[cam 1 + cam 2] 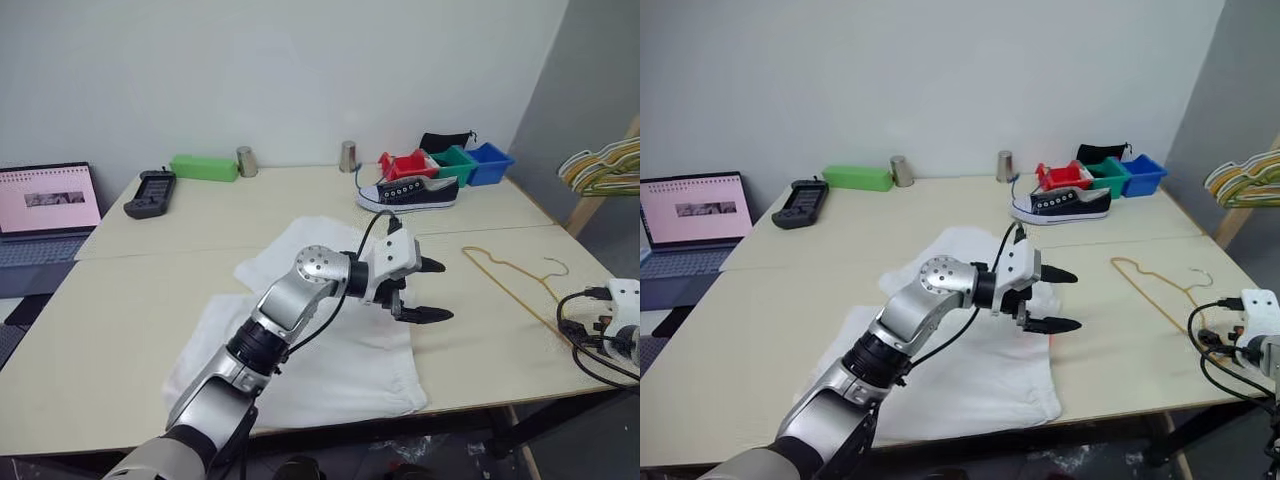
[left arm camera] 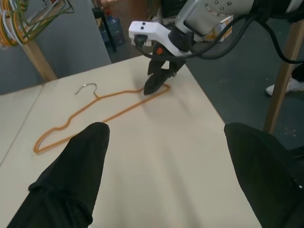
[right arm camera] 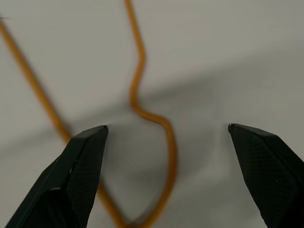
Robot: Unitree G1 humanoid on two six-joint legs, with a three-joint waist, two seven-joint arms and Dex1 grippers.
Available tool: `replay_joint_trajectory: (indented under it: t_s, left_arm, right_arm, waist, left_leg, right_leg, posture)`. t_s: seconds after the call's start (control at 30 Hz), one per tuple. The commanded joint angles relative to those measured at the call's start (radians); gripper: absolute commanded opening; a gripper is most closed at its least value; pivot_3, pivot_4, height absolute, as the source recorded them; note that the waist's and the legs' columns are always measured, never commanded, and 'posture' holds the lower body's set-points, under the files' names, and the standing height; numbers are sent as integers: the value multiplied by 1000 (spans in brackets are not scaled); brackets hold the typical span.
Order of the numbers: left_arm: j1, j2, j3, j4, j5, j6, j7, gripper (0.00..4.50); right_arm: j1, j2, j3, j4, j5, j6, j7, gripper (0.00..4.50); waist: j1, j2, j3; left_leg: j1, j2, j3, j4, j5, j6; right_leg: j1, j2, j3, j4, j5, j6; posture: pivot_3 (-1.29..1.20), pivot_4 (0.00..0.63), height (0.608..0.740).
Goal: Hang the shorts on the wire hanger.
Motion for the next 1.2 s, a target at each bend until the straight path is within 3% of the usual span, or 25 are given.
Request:
replay_joint_trajectory:
  t_s: [0.03, 0.3, 0.5, 0.93, 1.2]
  left_arm:
    - [1, 6, 20, -58, 2, 8, 8, 4133]
    - [-10, 15, 36, -62, 0, 26, 9, 4133]
    - [-21, 34, 39, -55, 2, 23, -6, 4199]
    - [-39, 56, 66, -18, 14, 7, 9, 4199]
    - [-77, 67, 114, 62, 21, -16, 28, 4199]
  right_arm:
    - [-30, -3, -14, 33, 1, -45, -5, 4278]
    - [-80, 27, 34, 193, 18, -88, 87, 4278]
    - [-74, 18, 50, 214, 38, -31, 172, 2969]
    - [-51, 10, 135, 175, -14, -107, 252, 53]
    - [-42, -40, 176, 23, -67, -231, 255, 11]
  waist:
    - [1, 1, 0]
    - [-5, -3, -1]
    - [-8, -6, -2]
    - [-7, -14, -3]
    - [-7, -14, -3]
  left_leg:
    - [0, 0, 0, 0, 0, 0]
    - [7, -1, 0, 0, 0, 1]
    - [8, 1, 0, 0, -1, 2]
    - [9, 2, 0, 0, -1, 2]
    - [9, 2, 0, 0, -1, 2]
  right_leg:
    - [0, 0, 0, 0, 0, 0]
    - [4, 0, 0, -1, 0, 0]
    - [5, 2, 1, -1, 0, 0]
    - [6, 2, 0, -1, 0, 0]
    - [5, 2, 0, -1, 0, 0]
  posture:
    - [201, 0, 740]
    - [198, 0, 740]
    - [204, 0, 740]
    - [223, 0, 740]
    - [217, 0, 740]
